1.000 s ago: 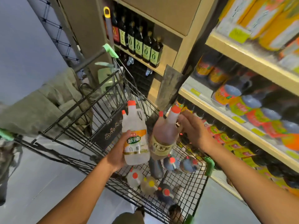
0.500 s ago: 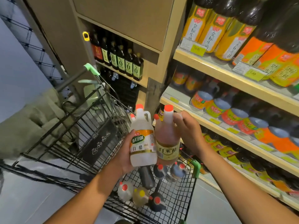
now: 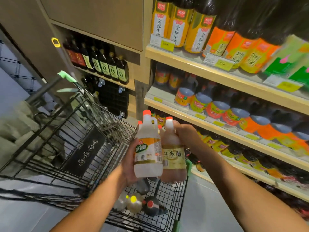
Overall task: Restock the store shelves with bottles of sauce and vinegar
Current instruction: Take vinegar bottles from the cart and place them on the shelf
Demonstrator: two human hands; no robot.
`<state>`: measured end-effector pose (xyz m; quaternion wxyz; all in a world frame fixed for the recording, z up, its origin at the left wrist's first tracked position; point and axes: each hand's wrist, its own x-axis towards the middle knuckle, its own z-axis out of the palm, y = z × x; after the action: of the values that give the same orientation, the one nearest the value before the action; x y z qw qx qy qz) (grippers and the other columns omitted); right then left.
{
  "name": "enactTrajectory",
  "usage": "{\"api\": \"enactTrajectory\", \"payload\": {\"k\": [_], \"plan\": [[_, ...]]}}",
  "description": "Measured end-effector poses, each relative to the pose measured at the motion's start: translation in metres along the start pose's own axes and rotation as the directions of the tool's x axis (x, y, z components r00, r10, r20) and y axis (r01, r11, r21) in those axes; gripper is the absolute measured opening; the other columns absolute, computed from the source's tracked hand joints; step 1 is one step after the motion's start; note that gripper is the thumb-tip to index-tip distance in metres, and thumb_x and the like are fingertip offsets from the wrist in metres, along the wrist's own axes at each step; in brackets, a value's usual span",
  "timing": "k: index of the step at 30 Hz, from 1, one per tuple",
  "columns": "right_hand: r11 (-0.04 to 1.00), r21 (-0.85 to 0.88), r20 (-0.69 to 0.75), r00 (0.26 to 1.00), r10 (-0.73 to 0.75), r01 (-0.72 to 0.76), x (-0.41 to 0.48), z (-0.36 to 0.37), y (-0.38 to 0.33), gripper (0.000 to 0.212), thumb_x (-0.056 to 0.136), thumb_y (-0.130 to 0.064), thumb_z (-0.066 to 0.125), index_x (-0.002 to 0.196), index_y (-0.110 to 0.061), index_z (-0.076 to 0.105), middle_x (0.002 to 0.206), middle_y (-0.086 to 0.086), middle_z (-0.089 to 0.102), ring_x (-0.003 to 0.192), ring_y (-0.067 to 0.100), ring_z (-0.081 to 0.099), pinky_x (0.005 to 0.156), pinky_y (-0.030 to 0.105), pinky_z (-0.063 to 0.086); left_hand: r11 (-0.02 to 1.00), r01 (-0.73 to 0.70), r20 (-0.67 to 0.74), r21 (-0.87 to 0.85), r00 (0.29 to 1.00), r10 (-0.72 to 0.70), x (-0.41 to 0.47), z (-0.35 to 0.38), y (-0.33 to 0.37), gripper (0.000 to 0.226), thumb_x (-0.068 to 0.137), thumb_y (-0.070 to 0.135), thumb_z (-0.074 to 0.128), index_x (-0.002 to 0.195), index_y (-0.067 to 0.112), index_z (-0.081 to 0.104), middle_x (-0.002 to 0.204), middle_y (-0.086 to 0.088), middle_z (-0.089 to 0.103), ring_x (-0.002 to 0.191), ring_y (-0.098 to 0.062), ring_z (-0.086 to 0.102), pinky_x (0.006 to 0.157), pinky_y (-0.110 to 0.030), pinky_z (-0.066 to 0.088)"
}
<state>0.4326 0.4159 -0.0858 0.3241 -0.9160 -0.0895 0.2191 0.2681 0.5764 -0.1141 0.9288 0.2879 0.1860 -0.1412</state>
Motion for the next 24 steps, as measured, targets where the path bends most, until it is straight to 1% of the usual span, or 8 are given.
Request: {"api": "enactTrajectory", "payload": {"k": [2, 5, 7, 9, 13, 16, 21, 24], "plan": [[0.998, 0.051, -0.062, 0.998, 0.024, -0.021, 0.005, -0.001, 0.01, 0.052, 0.107, -0.022, 0.041, 0.157, -0.012, 0.029, 0.121, 0.012, 0.069, 0.11, 0.03, 0.067, 0.089, 0.034, 0.049, 0.999, -0.004, -0.111, 0.053, 0.994, 0.01, 0.005, -0.001, -0.005, 0.078, 0.055, 0.066, 0.089, 0.112, 0.013, 0.08, 0.113, -0.019, 0.075, 0.095, -0.036, 0.075, 0.082, -0.049, 0.06], [0.921, 0.343, -0.022, 0.978, 0.206, -0.186, -0.007, -0.005, 0.008, 0.05, 0.101, -0.049, 0.052, 0.13, -0.01, 0.061, 0.112, 0.013, 0.072, 0.1, 0.029, 0.069, 0.094, 0.042, 0.054, 0.999, 0.041, -0.149, 0.003, 0.988, -0.04, 0.01, -0.002, -0.014, 0.073, 0.066, 0.068, 0.08, 0.116, 0.013, 0.079, 0.115, -0.018, 0.074, 0.098, -0.037, 0.074, 0.085, -0.049, 0.058], [0.724, 0.615, 0.098, 0.941, 0.324, -0.313, -0.01, -0.003, 0.01, 0.06, 0.094, -0.062, 0.056, 0.117, -0.008, 0.069, 0.11, 0.015, 0.074, 0.1, 0.031, 0.071, 0.098, 0.048, 0.056, 0.998, 0.042, -0.118, -0.036, 0.992, -0.046, 0.01, 0.002, -0.016, 0.085, 0.061, 0.067, 0.087, 0.124, 0.012, 0.074, 0.12, -0.02, 0.071, 0.102, -0.039, 0.071, 0.087, -0.05, 0.058], [0.542, 0.754, 0.227, 0.921, 0.316, -0.371, -0.015, 0.002, 0.014, 0.054, 0.095, -0.056, 0.061, 0.119, -0.008, 0.068, 0.109, 0.019, 0.075, 0.096, 0.035, 0.074, 0.091, 0.05, 0.06, 0.998, 0.056, -0.115, -0.024, 0.992, -0.058, 0.01, 0.005, -0.018, 0.095, 0.061, 0.067, 0.087, 0.135, 0.011, 0.067, 0.129, -0.023, 0.065, 0.11, -0.041, 0.066, 0.093, -0.054, 0.053], [0.412, 0.711, 0.466, 0.821, 0.331, -0.57, -0.02, 0.007, 0.016, 0.044, 0.092, -0.052, 0.067, 0.101, -0.009, 0.07, 0.084, 0.015, 0.078, 0.063, 0.029, 0.075, 0.053, 0.036, 0.06, 0.993, 0.115, -0.102, -0.038, 0.988, -0.119, 0.008, -0.004, -0.02, 0.094, 0.057, 0.064, 0.091, 0.129, 0.007, 0.071, 0.125, -0.023, 0.068, 0.106, -0.04, 0.07, 0.086, -0.053, 0.059], [0.429, 0.653, 0.6, 0.772, 0.209, -0.624, -0.022, 0.013, 0.025, 0.047, 0.085, -0.046, 0.07, 0.111, -0.007, 0.068, 0.092, 0.016, 0.075, 0.074, 0.032, 0.074, 0.067, 0.037, 0.06, 0.993, 0.115, -0.115, -0.039, 0.986, -0.119, 0.006, -0.019, -0.017, 0.079, 0.062, 0.066, 0.086, 0.116, 0.01, 0.079, 0.117, -0.021, 0.074, 0.1, -0.037, 0.074, 0.081, -0.05, 0.061], [0.398, 0.705, 0.633, 0.774, 0.018, -0.587, -0.025, 0.026, 0.039, 0.059, 0.086, -0.037, 0.071, 0.134, -0.005, 0.056, 0.112, 0.024, 0.071, 0.098, 0.039, 0.072, 0.078, 0.047, 0.06, 0.992, 0.107, -0.197, -0.068, 0.973, -0.118, 0.002, -0.04, -0.006, 0.064, 0.086, 0.068, 0.058, 0.107, 0.013, 0.082, 0.108, -0.017, 0.076, 0.092, -0.033, 0.076, 0.074, -0.046, 0.062], [0.425, 0.661, 0.659, 0.749, 0.067, -0.619, -0.022, 0.038, 0.035, 0.063, 0.088, -0.052, 0.072, 0.132, -0.009, 0.059, 0.11, 0.023, 0.074, 0.096, 0.037, 0.074, 0.077, 0.047, 0.06, 0.992, 0.119, -0.168, -0.051, 0.978, -0.126, -0.004, -0.04, -0.004, 0.068, 0.075, 0.067, 0.075, 0.112, 0.011, 0.08, 0.113, -0.019, 0.074, 0.096, -0.035, 0.075, 0.08, -0.048, 0.061]]}}
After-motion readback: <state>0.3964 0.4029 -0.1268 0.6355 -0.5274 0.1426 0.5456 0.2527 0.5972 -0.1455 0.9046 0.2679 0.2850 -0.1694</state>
